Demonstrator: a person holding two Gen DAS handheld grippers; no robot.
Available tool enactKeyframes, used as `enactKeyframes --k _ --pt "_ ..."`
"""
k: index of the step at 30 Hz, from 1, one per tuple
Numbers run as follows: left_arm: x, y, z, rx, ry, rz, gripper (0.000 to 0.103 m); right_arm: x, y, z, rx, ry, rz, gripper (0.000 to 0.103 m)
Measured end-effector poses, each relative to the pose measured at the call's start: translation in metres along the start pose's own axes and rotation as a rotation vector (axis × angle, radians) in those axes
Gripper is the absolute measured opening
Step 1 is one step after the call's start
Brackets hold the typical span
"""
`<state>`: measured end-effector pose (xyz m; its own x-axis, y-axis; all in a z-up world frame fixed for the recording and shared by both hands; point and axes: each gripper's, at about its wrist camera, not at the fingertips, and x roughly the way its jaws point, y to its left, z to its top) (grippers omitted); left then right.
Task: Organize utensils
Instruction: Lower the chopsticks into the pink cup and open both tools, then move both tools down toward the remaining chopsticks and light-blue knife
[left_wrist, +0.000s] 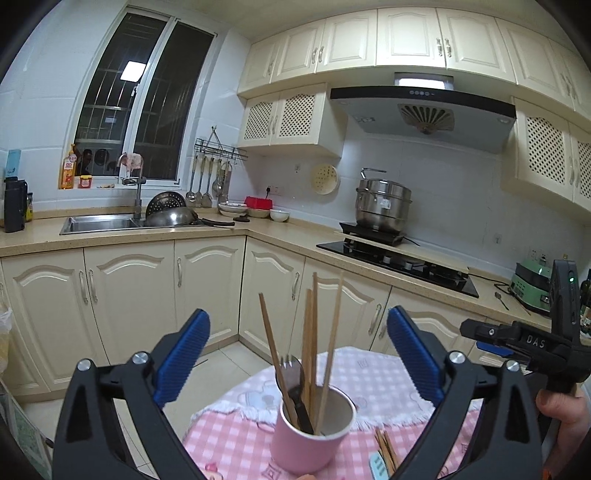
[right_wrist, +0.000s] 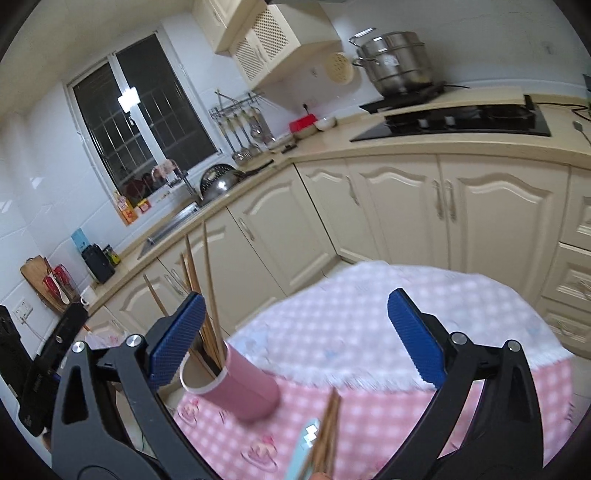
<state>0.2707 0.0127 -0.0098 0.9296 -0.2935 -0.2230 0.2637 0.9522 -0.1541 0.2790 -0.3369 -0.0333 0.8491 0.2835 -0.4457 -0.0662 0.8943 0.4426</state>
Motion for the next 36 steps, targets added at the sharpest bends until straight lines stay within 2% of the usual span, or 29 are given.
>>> enactKeyframes --k 12,26,36 --pt "-0.026 -0.033 -0.027 0.058 0.090 -0.039 0.095 -0.030 -0.016 -0.037 -0.026 0.155 -0.082 0.097" --pt "-0.005 -0.061 -0.090 0.104 0.321 -0.075 0.095 -0.019 -0.034 -0.098 -0.068 0.354 -0.153 0.097" --pt "0.035 -0.082 -0.133 0.217 0.531 -0.060 0.095 -0.006 -0.036 -0.122 -0.131 0.443 -0.193 0.097"
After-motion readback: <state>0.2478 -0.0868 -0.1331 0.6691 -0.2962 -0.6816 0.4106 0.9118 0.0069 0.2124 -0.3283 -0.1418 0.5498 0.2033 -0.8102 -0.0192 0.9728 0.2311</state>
